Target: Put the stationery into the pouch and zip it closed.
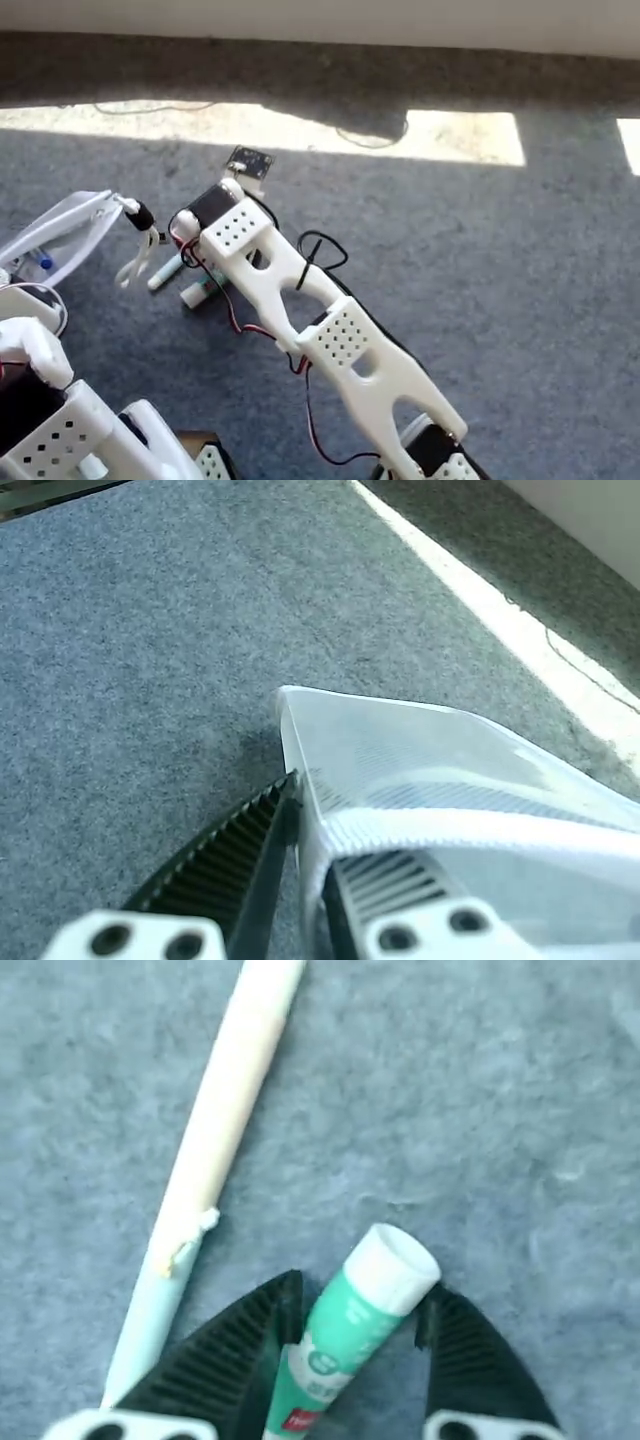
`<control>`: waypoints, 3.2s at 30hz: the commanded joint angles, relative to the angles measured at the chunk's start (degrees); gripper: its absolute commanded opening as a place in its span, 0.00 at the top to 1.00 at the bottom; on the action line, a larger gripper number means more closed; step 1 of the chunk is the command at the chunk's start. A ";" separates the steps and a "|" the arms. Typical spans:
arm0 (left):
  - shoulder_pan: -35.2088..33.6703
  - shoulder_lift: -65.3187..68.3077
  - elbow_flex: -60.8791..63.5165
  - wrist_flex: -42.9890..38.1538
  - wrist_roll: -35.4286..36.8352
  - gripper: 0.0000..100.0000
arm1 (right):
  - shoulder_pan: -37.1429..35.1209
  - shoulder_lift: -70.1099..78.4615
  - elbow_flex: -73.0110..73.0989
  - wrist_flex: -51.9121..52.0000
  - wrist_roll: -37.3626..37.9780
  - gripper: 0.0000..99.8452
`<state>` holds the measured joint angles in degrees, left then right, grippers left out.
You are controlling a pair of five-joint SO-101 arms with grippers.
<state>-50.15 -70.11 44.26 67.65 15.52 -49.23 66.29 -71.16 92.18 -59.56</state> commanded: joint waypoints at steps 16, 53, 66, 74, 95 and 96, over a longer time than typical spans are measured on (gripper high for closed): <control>0.84 -0.22 -1.10 -1.93 1.23 0.99 | 5.05 -0.84 -15.52 8.75 13.54 0.97; 13.05 0.22 -1.36 -1.85 -3.08 0.99 | 12.53 -39.78 18.68 8.75 28.31 1.00; 18.15 0.22 -1.45 -1.85 -4.40 0.99 | 11.03 -64.75 32.22 8.66 28.48 1.00; 19.03 0.31 -1.80 -1.85 -5.19 0.99 | 8.13 -81.89 35.38 8.48 28.48 1.00; 22.37 9.10 -6.90 1.76 -6.33 0.99 | 1.80 -92.44 35.65 -11.91 40.26 1.00; 22.37 11.12 -7.78 1.85 -6.33 0.99 | 0.92 -92.44 35.56 -12.44 40.26 1.00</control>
<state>-29.14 -63.78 41.19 69.67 9.63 -45.54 -24.70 -35.38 83.38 -20.18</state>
